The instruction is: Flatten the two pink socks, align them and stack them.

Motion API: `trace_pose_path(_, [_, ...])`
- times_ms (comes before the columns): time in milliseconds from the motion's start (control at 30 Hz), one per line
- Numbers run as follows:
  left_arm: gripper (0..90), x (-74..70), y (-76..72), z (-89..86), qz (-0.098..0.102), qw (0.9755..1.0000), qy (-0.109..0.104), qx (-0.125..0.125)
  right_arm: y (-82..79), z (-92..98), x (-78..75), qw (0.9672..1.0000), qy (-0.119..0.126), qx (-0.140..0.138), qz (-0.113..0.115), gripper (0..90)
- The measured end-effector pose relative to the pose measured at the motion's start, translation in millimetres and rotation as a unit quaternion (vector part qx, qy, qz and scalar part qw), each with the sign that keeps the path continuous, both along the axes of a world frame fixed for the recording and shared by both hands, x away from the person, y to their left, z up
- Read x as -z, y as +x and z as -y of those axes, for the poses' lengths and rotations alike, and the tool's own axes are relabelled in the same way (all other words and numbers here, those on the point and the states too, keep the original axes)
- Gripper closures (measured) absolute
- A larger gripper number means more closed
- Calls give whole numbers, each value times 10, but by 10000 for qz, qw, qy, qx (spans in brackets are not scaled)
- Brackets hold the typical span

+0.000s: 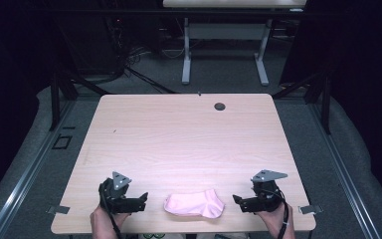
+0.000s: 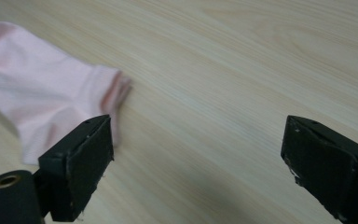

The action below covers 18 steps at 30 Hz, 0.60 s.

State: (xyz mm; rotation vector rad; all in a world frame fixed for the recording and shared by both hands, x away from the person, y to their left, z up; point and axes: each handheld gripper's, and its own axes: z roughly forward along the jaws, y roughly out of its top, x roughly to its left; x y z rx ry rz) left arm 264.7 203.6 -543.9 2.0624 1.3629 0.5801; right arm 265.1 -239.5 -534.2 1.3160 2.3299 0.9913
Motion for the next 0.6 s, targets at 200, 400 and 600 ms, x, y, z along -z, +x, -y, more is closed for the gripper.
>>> trace_pose_path(200, [4, 232, 50, -315, -163, 9991, 77, -395, 22, 348, 199, 9982, -117, 591, -22, 57])
trace_pose_path(400, [3, 405, 112, -474, -104, 9982, 72, -580, 86, 606, 434, 9946, -209, 1017, 1, 72])
trace_pose_path(600, [2, 485, 149, -558, 103, 9976, -213, -645, 119, 662, 546, 9932, -287, 1096, 266, 0])
